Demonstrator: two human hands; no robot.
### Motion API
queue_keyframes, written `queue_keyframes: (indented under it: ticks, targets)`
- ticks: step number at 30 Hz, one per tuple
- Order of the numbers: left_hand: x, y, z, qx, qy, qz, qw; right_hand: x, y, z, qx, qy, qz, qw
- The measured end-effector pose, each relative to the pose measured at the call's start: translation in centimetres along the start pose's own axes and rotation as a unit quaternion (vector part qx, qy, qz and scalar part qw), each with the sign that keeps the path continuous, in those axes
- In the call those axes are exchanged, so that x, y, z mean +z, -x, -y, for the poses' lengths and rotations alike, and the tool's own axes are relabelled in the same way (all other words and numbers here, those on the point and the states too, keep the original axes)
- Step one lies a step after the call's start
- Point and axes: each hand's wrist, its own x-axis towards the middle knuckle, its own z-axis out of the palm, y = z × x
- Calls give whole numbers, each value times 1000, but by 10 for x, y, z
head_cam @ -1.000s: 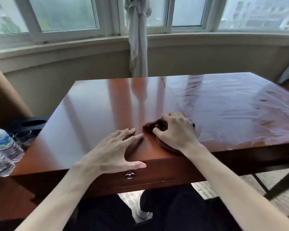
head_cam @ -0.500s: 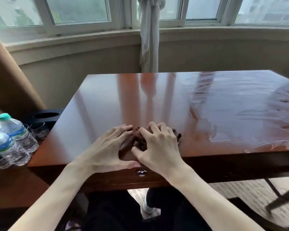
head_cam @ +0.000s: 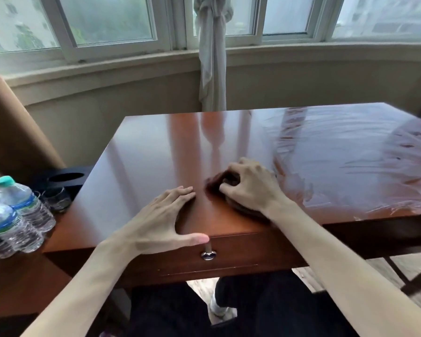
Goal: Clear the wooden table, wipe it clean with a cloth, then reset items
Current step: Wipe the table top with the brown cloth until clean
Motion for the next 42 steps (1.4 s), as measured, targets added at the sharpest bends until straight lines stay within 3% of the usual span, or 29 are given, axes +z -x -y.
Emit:
queue_keyframes:
  ticks: [2,6,12,15,18,23,26,29,31,34,39,42]
  targets:
    - [1,-5,-7,-25,49,-14,998,-3,-3,-22,35,8,-12,999]
    - [21,-30,-36,-48,53,-87,994,-17,54,-44,-50,-85,25,995]
    - [35,-45,-45,-94,18,-94,991,-20,-5,-73,88,2,2,996]
    - [36,-42,-47,-96,13,-99,990,-13,44,-55,-2,9,-51,999]
    - [36,-43,-48,-102,11,-96,990,-24,42,-69,-27,-34,-20,999]
    - [35,-42,-48,-104,5,-80,991,-13,-9,-82,112,45,-70,990]
    - [36,-44,-48,-102,2,-83,991,-16,43,-62,34,44,-107,993]
    - [38,-43,-47,-110,2,-85,990,-24,80,-59,-5,-38,-76,996]
    - [37,-46,-51,-119,2,-96,988,-20,55,-68,10,-20,-69,997]
    - [27,-65,-62,-156,13,-133,979,-14,0,-73,99,37,-56,993]
    - [10,-135,-56,-160,-1,-164,974,2,13,-58,40,25,-78,996]
    - [2,-193,-34,-171,-7,-128,977,11,-32,-77,54,37,-90,994]
